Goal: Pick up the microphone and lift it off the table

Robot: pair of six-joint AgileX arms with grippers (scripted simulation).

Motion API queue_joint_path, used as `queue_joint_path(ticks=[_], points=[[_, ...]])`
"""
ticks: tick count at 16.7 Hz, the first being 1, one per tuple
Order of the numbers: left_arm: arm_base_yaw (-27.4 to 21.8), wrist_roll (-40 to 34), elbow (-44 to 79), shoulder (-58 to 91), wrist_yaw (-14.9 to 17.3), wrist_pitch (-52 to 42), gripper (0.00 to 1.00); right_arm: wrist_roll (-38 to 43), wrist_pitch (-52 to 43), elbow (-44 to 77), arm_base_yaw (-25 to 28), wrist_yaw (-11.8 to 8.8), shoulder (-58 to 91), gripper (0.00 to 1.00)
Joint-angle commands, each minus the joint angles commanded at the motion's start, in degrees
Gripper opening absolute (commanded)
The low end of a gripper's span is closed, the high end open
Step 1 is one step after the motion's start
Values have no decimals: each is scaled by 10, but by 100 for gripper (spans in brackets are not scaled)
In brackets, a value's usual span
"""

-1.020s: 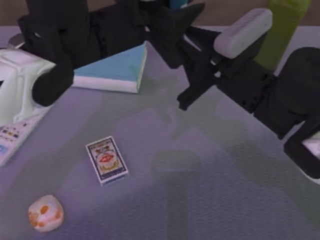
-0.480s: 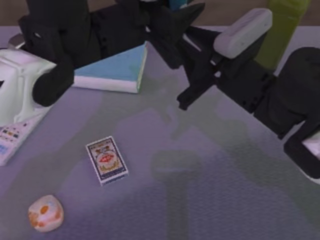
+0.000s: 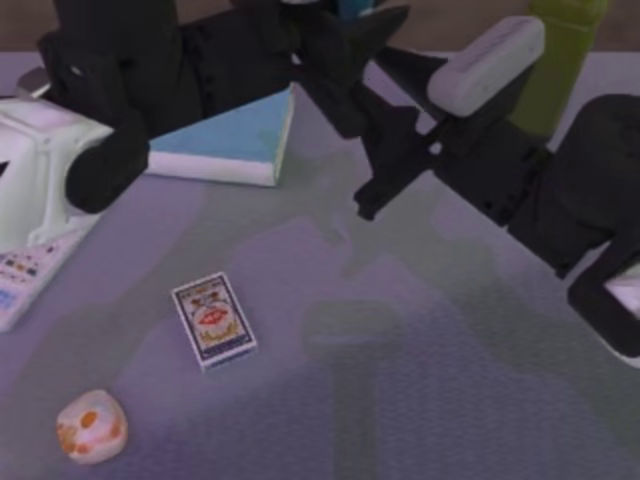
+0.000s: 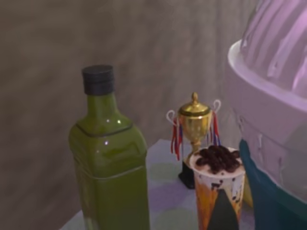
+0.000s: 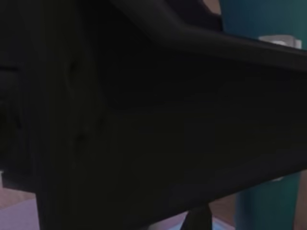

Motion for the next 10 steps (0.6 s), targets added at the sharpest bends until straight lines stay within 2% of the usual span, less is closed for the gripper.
queue_joint_path(ticks=[4,10], points=[[0,0,0,0,0,0,0,0,0,0,0,0,0,98],[0,0,0,0,0,0,0,0,0,0,0,0,0,100]])
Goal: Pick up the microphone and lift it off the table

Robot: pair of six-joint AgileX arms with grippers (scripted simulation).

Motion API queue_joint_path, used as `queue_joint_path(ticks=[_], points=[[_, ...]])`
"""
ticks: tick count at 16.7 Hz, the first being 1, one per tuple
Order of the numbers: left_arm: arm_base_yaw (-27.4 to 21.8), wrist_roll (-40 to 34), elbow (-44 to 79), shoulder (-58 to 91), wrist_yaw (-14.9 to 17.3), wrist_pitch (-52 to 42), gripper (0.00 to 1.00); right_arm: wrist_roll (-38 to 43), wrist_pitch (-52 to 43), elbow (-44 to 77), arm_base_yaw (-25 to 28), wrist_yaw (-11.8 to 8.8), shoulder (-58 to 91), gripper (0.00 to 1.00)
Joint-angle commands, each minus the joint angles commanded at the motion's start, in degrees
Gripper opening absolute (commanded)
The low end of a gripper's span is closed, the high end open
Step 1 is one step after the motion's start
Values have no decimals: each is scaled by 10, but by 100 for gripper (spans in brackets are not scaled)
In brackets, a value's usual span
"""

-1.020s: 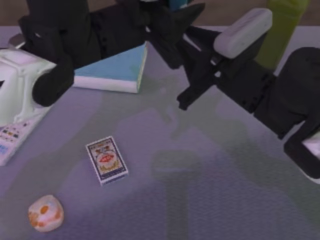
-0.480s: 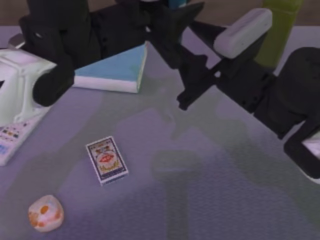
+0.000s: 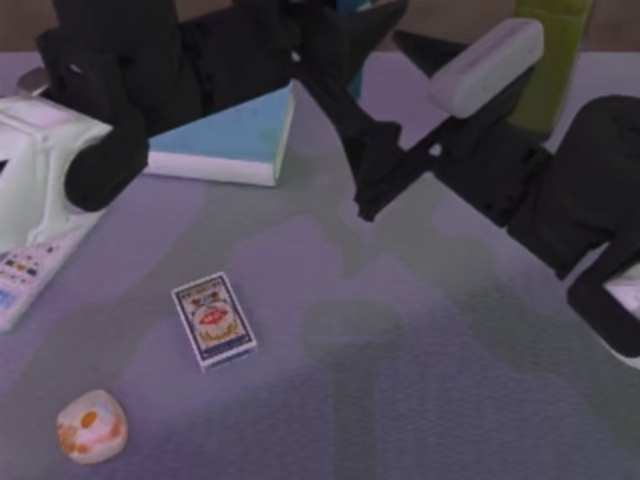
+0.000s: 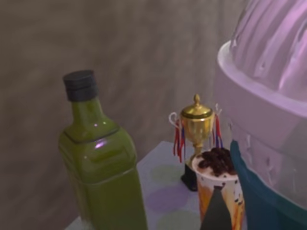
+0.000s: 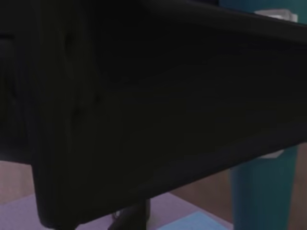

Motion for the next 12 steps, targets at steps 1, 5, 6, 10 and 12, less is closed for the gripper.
queue_joint_path(ticks=[1,5,6,10,12], points=[[0,0,0,0,0,0,0,0,0,0,0,0,0,100],[6,2,0,-5,3,-1,0,-2,0,-12,-4,0,-6,100],[15,3,-5,-10,11,-2,0,-1,0,-26,-6,-2,-20,100],[66,4,-28,-35,54,-5,0,1,5,-116,-17,-17,-102,100],[87,5,-37,-45,73,-6,0,1,8,-147,-21,-23,-133,100]])
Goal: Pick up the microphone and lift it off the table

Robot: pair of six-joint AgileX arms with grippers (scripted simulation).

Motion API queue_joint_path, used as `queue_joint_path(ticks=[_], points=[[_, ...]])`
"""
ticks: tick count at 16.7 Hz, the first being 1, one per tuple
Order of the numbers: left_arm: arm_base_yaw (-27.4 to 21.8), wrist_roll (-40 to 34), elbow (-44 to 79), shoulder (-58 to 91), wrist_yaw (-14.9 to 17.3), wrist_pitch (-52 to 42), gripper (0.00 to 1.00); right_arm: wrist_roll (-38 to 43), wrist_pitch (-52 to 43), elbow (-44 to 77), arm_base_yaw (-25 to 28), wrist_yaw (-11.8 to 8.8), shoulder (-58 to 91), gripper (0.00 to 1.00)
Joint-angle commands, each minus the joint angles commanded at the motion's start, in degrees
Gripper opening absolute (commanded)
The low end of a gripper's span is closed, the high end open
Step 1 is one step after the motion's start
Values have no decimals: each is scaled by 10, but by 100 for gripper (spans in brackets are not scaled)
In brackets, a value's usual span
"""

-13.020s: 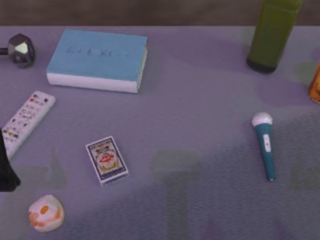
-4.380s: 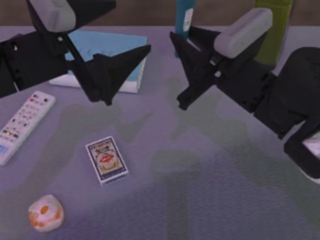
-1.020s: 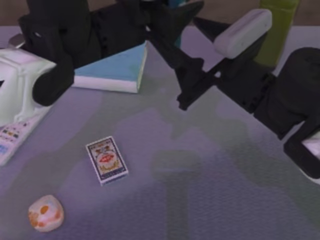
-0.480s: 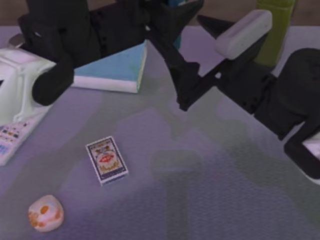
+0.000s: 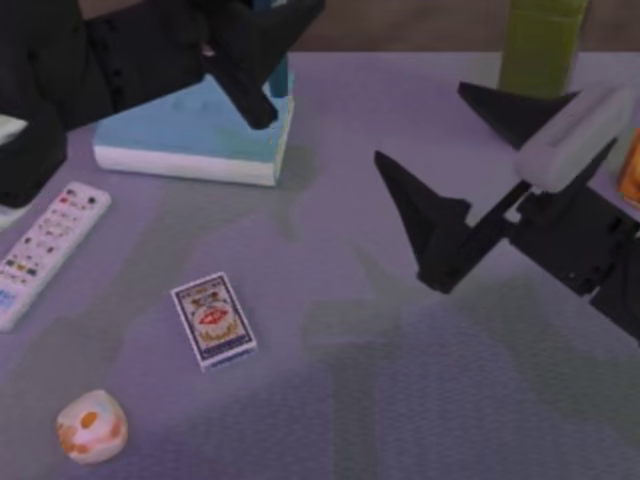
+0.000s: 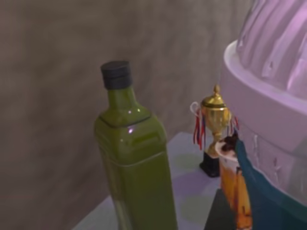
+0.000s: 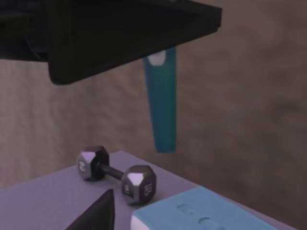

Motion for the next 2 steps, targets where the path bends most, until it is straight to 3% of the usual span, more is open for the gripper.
queue_joint_path(ticks=[2], points=[[6,0,-3,-3,6,0,0,0,2,-7,-1,-2,-7,100]])
